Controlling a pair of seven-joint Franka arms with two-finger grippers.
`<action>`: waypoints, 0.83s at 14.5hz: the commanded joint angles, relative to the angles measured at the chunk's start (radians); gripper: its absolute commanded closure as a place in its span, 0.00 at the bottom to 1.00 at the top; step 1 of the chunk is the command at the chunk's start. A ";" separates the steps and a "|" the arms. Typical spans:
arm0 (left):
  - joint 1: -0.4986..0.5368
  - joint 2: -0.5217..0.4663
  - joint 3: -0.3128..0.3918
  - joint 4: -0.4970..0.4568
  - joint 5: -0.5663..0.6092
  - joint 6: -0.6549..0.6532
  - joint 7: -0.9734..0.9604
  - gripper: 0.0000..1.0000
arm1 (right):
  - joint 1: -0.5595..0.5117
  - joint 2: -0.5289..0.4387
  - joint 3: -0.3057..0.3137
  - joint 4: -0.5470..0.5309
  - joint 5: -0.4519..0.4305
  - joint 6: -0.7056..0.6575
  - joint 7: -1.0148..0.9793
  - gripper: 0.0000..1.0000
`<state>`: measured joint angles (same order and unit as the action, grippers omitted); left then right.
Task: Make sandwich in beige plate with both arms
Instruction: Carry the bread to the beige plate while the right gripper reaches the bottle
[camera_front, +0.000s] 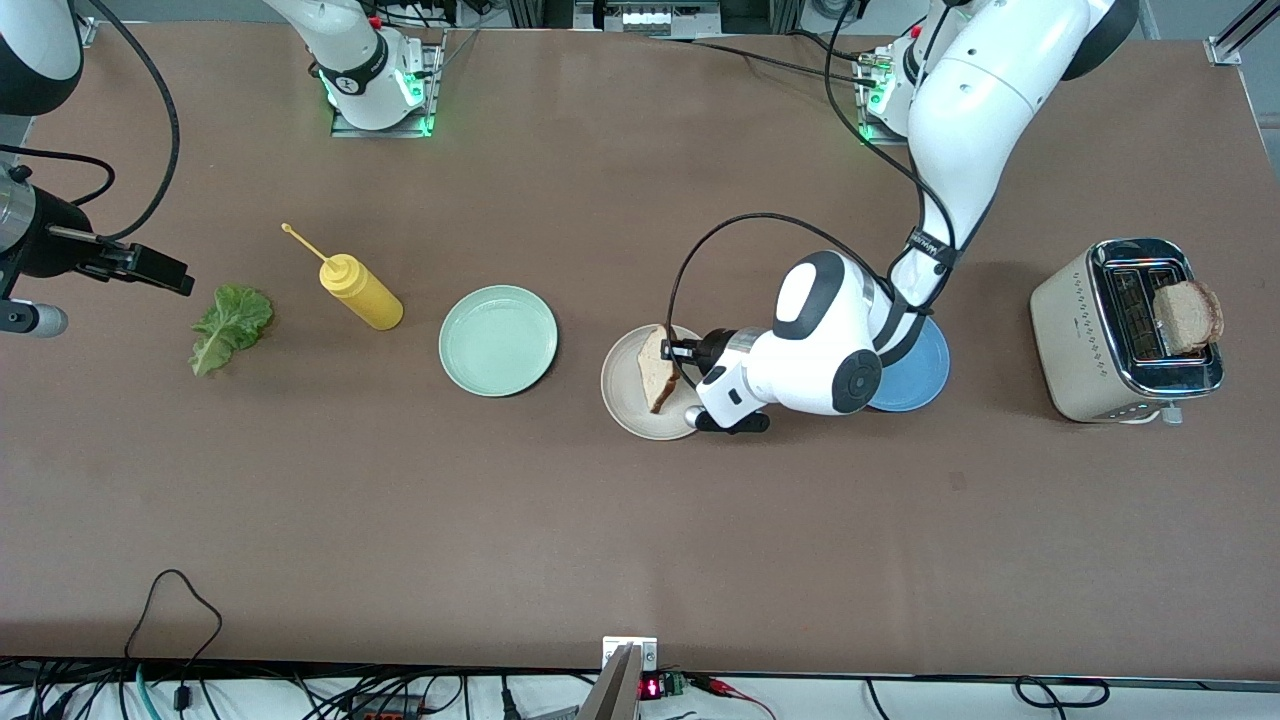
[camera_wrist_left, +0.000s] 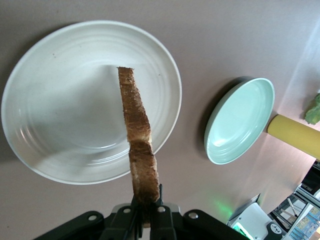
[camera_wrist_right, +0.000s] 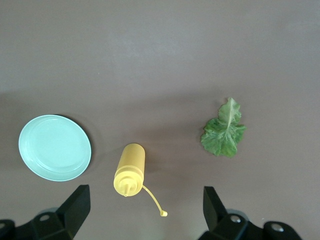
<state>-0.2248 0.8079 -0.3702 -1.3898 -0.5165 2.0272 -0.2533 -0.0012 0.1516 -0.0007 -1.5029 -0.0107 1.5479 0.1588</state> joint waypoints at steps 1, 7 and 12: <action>-0.034 0.005 0.014 0.009 -0.065 0.005 -0.003 1.00 | -0.002 0.003 0.001 0.000 0.018 0.026 -0.001 0.00; -0.059 0.011 0.016 0.009 -0.093 0.005 0.008 1.00 | -0.005 0.023 0.007 -0.002 0.032 0.052 -0.022 0.00; -0.059 0.054 0.014 0.020 -0.086 0.050 0.012 1.00 | 0.003 0.054 0.011 -0.063 0.037 0.040 -0.209 0.00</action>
<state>-0.2701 0.8399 -0.3673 -1.3894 -0.5871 2.0593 -0.2527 0.0056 0.2133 0.0102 -1.5262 0.0105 1.5909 0.0387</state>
